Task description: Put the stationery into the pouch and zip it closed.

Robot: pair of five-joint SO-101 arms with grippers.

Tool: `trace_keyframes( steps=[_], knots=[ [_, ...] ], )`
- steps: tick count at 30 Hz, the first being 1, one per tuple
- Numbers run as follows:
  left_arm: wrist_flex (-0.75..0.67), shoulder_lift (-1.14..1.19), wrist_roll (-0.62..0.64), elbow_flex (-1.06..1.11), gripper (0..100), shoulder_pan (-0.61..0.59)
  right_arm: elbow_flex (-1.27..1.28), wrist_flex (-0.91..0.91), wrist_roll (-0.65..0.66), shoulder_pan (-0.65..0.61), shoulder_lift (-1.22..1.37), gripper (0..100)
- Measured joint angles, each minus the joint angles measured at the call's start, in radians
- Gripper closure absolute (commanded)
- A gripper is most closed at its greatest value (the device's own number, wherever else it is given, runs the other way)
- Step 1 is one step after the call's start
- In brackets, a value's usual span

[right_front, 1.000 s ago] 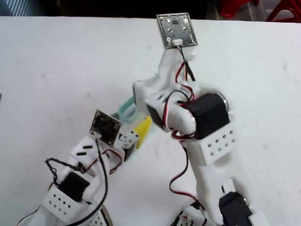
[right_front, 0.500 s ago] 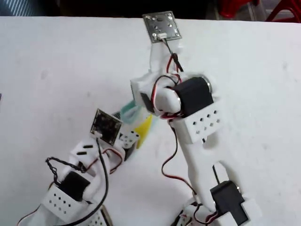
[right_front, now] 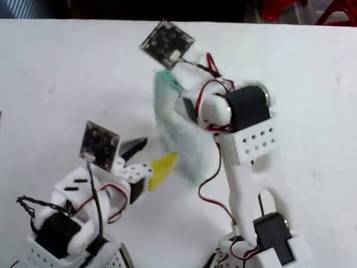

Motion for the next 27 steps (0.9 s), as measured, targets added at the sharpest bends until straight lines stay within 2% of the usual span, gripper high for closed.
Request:
trace_keyframes(
  steps=[3, 7, 11, 16, 21, 27],
  knots=[
    [-0.018, 0.002, 0.000, 0.003, 72, -0.066, -0.074, 0.005, 0.091, 0.005, 0.002, 97.9],
    [-0.160, -0.005, -0.003, 0.095, 71, -0.147, -0.107, 0.005, 0.175, 0.000, 0.000, 97.9],
    [-0.319, 0.011, -0.081, 0.221, 72, -0.141, -0.087, 0.008, 0.227, 0.000, 0.002, 97.9],
    [-0.446, 0.011, -0.132, 0.304, 72, -0.121, -0.083, 0.008, 0.244, -0.002, -0.034, 97.9],
    [-0.477, 0.011, -0.143, 0.311, 72, -0.121, 0.015, 0.008, 0.302, -0.008, -0.143, 97.9],
    [-0.480, 0.011, -0.201, 0.311, 72, -0.118, 0.302, 0.008, 0.420, -0.014, -0.327, 97.9]
  ],
)
